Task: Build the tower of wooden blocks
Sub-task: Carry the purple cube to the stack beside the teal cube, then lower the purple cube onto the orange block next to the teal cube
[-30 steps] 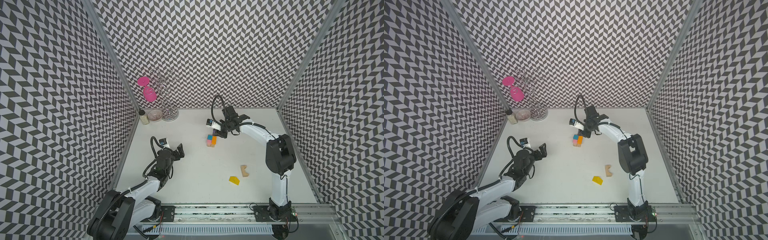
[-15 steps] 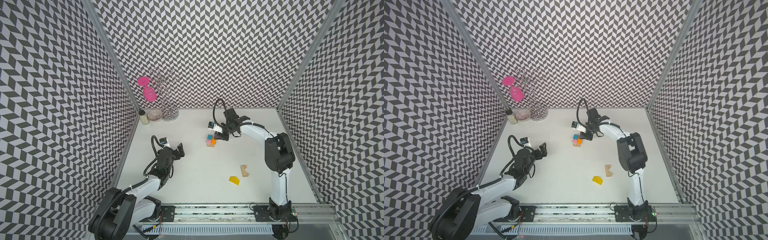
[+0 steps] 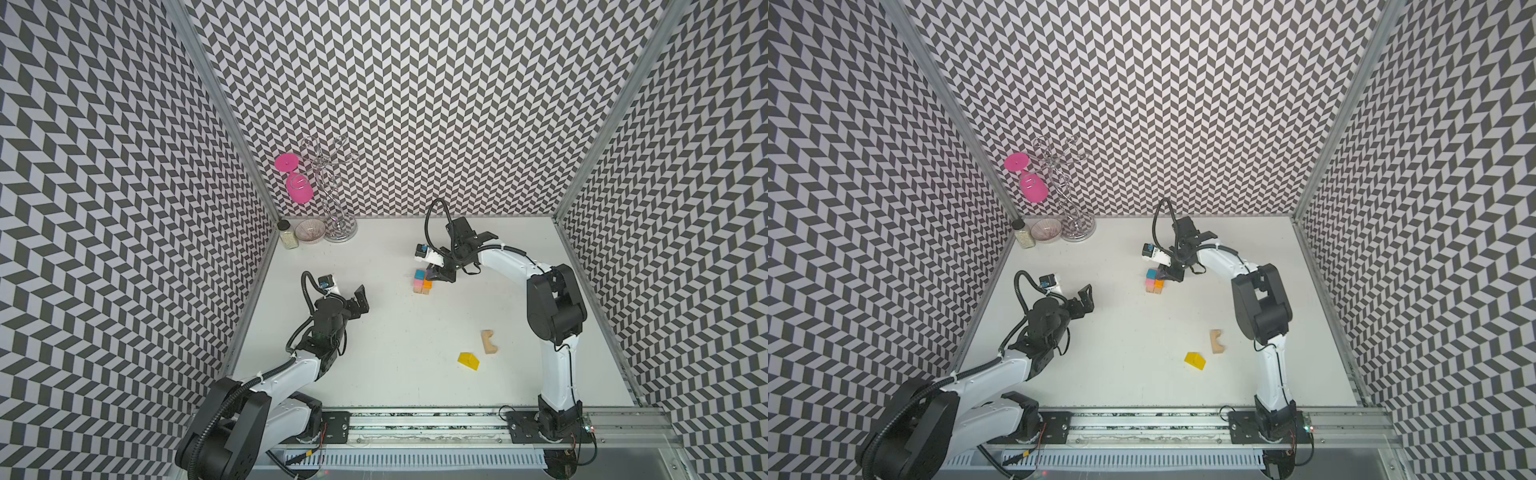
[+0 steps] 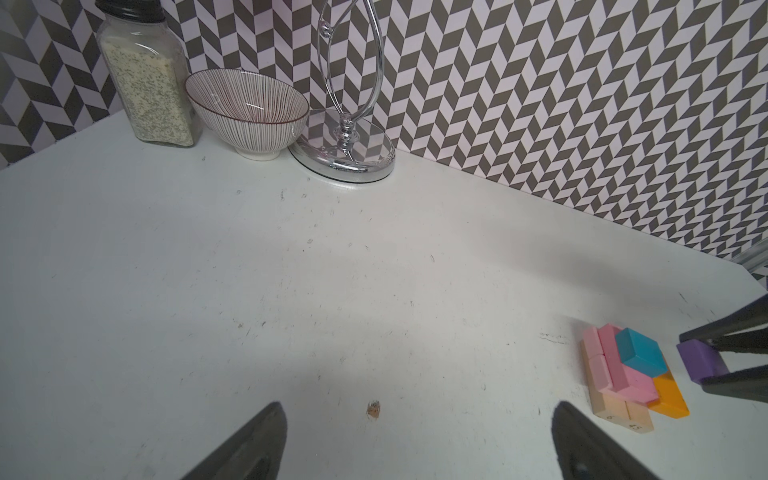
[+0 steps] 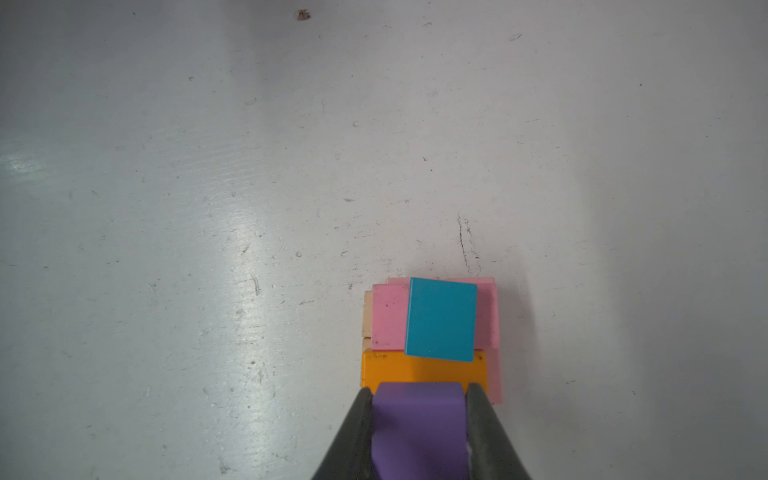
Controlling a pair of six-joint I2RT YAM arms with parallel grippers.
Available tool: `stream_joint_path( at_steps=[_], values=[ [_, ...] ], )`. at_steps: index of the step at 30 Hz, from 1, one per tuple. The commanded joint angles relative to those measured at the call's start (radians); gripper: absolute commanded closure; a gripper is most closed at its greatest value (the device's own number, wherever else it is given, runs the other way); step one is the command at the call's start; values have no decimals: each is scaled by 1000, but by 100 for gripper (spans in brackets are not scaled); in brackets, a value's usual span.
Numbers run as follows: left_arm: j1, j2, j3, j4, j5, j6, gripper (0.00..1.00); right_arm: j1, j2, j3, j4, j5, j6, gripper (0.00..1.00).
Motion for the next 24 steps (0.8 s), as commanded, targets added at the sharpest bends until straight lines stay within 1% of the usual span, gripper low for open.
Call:
stream_joint_path(
  at_steps=[1, 10, 16, 24],
  values=[
    [6, -13, 4, 16, -7, -5, 0, 0, 25, 32, -3, -30, -9, 96],
    [6, -14, 3, 18, -3, -4, 0, 1, 51, 57, -12, -33, 6, 91],
    [6, -17, 1, 19, 0, -3, 0, 1, 59, 68, -14, -24, 17, 90],
    [6, -19, 0, 18, 1, -3, 0, 0, 69, 69, -2, -5, 26, 84]
  ],
)
